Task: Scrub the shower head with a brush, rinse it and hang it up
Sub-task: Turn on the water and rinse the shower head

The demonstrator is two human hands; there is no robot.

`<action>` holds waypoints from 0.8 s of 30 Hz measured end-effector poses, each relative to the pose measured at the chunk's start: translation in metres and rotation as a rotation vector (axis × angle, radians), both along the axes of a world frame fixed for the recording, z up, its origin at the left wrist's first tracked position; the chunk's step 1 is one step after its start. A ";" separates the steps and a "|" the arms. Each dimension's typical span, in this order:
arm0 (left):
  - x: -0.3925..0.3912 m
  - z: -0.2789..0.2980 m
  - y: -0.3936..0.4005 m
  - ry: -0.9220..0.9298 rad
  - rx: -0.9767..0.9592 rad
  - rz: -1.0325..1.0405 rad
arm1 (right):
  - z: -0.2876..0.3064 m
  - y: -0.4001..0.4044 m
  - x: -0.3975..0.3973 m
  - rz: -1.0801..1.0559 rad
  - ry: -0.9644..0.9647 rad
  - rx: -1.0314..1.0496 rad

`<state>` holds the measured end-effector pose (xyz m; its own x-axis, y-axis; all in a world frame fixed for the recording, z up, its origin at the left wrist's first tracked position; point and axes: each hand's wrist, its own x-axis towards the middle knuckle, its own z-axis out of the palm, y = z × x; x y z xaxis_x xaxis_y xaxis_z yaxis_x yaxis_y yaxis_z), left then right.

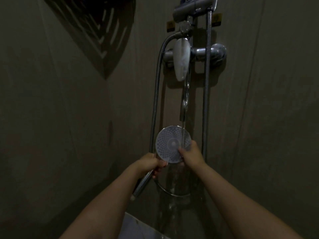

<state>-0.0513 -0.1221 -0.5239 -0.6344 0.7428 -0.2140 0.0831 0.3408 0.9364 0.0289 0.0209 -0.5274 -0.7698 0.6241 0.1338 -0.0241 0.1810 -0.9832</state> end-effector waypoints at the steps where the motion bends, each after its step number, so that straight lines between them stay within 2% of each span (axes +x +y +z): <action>1: 0.000 -0.003 0.001 0.021 0.021 0.010 | 0.002 0.001 0.004 -0.010 -0.016 -0.042; 5: 0.005 -0.013 0.012 0.002 0.197 0.142 | 0.003 0.005 0.011 -0.016 -0.016 -0.225; 7: 0.008 -0.018 0.026 -0.113 0.337 0.265 | -0.001 0.004 0.012 0.074 -0.090 -0.280; 9: 0.013 -0.018 0.039 -0.308 0.485 0.364 | -0.002 0.002 0.017 0.200 -0.223 -0.257; 11: 0.014 -0.016 0.048 -0.453 0.588 0.406 | -0.005 0.002 0.026 0.316 -0.341 -0.079; 14: 0.022 -0.008 0.050 -0.495 0.679 0.437 | -0.017 0.006 0.033 0.376 -0.530 0.327; 16: 0.026 -0.008 0.051 -0.525 0.706 0.472 | -0.018 0.008 0.035 0.297 -0.547 0.413; 19: 0.031 -0.010 0.056 -0.702 0.807 0.470 | -0.008 0.009 0.039 0.087 -0.494 0.577; 22: 0.036 -0.012 0.063 -0.852 0.853 0.453 | 0.001 0.016 0.044 -0.059 -0.467 0.607; 24: 0.039 -0.014 0.064 -0.856 0.814 0.432 | 0.005 0.018 0.049 -0.081 -0.559 0.657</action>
<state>-0.0125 -0.0585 -0.5379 -0.7429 0.6191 -0.2545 -0.6276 -0.5121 0.5865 0.0783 0.0386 -0.5223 -0.7867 0.6089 0.1022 0.4689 0.6969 -0.5426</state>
